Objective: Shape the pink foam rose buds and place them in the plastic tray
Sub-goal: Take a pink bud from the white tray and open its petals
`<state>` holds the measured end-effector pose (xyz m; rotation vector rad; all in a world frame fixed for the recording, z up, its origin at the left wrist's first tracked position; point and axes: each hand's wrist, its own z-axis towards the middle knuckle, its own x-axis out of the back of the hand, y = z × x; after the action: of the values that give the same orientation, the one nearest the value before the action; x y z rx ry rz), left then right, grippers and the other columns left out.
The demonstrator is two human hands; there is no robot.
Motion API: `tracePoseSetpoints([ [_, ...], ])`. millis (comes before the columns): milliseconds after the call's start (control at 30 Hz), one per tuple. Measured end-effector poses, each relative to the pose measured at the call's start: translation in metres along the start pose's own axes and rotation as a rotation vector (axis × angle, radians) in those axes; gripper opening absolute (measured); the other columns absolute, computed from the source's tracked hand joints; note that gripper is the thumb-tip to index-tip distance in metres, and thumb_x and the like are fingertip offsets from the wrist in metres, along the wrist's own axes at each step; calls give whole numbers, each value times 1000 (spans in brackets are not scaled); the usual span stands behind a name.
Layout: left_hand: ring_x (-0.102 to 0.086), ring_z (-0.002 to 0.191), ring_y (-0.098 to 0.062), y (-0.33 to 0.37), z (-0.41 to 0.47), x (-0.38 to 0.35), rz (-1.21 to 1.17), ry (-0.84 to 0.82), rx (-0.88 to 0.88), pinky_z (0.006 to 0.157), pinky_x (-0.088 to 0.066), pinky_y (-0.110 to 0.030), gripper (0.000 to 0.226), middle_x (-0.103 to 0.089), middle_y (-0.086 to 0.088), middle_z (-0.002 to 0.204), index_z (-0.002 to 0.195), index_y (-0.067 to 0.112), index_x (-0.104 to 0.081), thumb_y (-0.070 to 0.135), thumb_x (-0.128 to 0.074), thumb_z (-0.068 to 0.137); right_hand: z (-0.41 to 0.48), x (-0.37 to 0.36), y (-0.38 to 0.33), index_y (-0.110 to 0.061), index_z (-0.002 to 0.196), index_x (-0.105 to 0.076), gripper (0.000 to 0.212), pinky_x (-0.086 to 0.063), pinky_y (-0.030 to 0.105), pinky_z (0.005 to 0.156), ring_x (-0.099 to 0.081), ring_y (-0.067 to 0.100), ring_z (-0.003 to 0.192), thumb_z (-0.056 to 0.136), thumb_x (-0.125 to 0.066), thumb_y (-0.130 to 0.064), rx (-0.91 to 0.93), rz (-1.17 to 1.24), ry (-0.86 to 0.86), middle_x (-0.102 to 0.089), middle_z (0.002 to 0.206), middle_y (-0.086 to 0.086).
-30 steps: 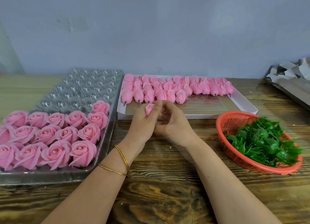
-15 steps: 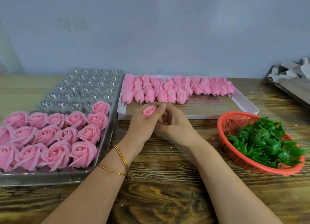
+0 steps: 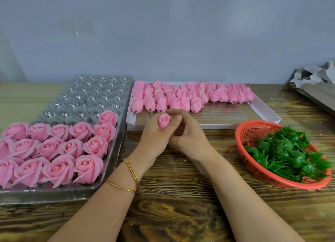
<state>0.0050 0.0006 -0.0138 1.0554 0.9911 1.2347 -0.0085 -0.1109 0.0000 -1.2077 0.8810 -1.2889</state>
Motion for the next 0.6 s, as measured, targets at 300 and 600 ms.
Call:
tracePoseSetpoints([
  [300, -64, 69, -8, 0, 1, 3, 4, 24, -39, 67, -52, -26, 29, -66, 6, 66, 72, 18, -64, 46, -71, 68, -1, -1, -3, -4, 123, -55, 65, -50, 20, 71, -64, 8, 89, 59, -61, 2, -43, 60, -51, -67, 100, 5],
  [600, -67, 77, -15, -4, 2, 0, 0, 37, -15, 72, -56, -30, 16, -68, -1, 75, 84, 17, -68, 30, -63, 91, -1, -2, -3, 0, 123, -53, 58, -54, 20, 79, -65, 19, 94, 71, -69, 19, 14, -9, 18, -67, 110, 21],
])
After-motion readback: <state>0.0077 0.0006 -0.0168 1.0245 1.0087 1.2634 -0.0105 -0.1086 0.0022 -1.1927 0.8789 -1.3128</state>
